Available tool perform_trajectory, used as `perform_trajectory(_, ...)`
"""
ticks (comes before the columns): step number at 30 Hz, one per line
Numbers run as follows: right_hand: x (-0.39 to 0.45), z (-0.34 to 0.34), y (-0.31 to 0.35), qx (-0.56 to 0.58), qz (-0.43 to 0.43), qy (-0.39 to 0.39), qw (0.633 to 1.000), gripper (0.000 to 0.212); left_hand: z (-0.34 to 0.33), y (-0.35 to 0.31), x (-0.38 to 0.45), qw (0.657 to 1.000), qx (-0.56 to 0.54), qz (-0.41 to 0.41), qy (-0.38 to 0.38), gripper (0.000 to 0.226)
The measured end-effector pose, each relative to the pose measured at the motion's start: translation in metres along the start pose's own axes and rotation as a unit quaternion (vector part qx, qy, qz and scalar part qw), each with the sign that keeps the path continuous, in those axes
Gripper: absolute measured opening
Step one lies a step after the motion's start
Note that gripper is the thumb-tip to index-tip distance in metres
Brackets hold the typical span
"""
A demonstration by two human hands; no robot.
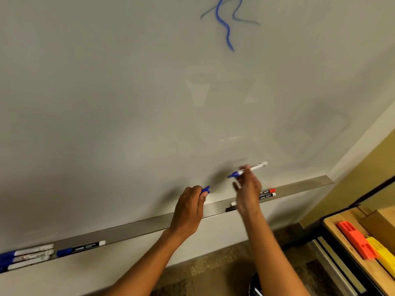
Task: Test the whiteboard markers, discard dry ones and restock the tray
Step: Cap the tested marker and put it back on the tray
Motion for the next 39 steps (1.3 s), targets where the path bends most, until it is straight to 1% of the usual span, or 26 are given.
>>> perform_trajectory(2, 0.017, 0.013, 0.035, 0.037, 0.016, -0.049, 0.998, 0.025, 0.008, 0.002, -0.002, 1.000, -0.007, -0.013, -0.004, 0.031)
perform_trajectory(3, 0.023, 0.018, 0.050, 0.047, 0.028, -0.054, 0.997, 0.024, 0.011, 0.004, -0.001, 1.000, -0.011, -0.017, -0.008, 0.028)
perform_trajectory(5, 0.024, 0.018, 0.069, 0.065, 0.045, -0.039, 0.996, 0.024, 0.017, 0.004, 0.005, 0.999, -0.030, -0.020, -0.028, 0.021)
perform_trajectory(7, 0.017, 0.009, 0.079, 0.088, 0.053, -0.004, 0.995, 0.022, 0.021, -0.004, 0.017, 0.997, -0.042, -0.033, -0.057, 0.019)
perform_trajectory(10, -0.003, -0.018, 0.086, 0.135, 0.064, 0.064, 0.987, 0.014, 0.035, -0.027, 0.042, 0.990, -0.058, -0.082, -0.097, 0.017)
perform_trajectory(13, -0.031, -0.049, 0.100, 0.139, 0.107, 0.135, 0.975, 0.007, 0.060, -0.052, 0.071, 0.978, -0.056, -0.140, -0.145, 0.023)
perform_trajectory(16, -0.056, -0.077, 0.122, 0.119, 0.172, 0.193, 0.959, 0.015, 0.094, -0.075, 0.100, 0.957, -0.041, -0.199, -0.207, 0.025)
perform_trajectory(19, -0.076, -0.103, 0.148, 0.079, 0.262, 0.214, 0.938, 0.031, 0.125, -0.093, 0.124, 0.931, -0.007, -0.253, -0.263, 0.023)
perform_trajectory(21, -0.085, -0.119, 0.161, 0.059, 0.312, 0.211, 0.925, 0.035, 0.142, -0.100, 0.137, 0.914, 0.025, -0.276, -0.295, 0.021)
perform_trajectory(24, -0.092, -0.140, 0.175, 0.025, 0.379, 0.202, 0.903, 0.026, 0.158, -0.103, 0.153, 0.899, 0.072, -0.284, -0.327, 0.019)
perform_trajectory(26, -0.094, -0.153, 0.184, 0.003, 0.422, 0.203, 0.883, 0.026, 0.163, -0.101, 0.161, 0.891, 0.105, -0.287, -0.336, 0.021)
perform_trajectory(29, -0.095, -0.170, 0.193, -0.027, 0.488, 0.196, 0.850, 0.031, 0.163, -0.091, 0.171, 0.884, 0.157, -0.287, -0.333, 0.023)
perform_trajectory(32, -0.094, -0.184, 0.200, -0.057, 0.563, 0.171, 0.807, 0.031, 0.157, -0.084, 0.178, 0.865, 0.218, -0.284, -0.352, 0.025)
perform_trajectory(34, -0.091, -0.190, 0.203, -0.059, 0.594, 0.152, 0.788, 0.029, 0.154, -0.084, 0.180, 0.851, 0.242, -0.282, -0.372, 0.026)
perform_trajectory(36, -0.083, -0.192, 0.205, -0.044, 0.602, 0.122, 0.788, 0.028, 0.152, -0.083, 0.181, 0.840, 0.259, -0.285, -0.383, 0.026)
perform_trajectory(39, -0.074, -0.188, 0.202, -0.019, 0.585, 0.091, 0.806, 0.029, 0.150, -0.080, 0.183, 0.832, 0.273, -0.294, -0.384, 0.030)
Point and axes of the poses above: each hand's wrist, its own x-axis towards the middle knuckle, its own z-axis out of the back of the hand, y = z × x, the point moved 3 cm from there along x, towards the middle knuckle, and after that the axes turned 5 degrees about -y, right-handed, at the moved point
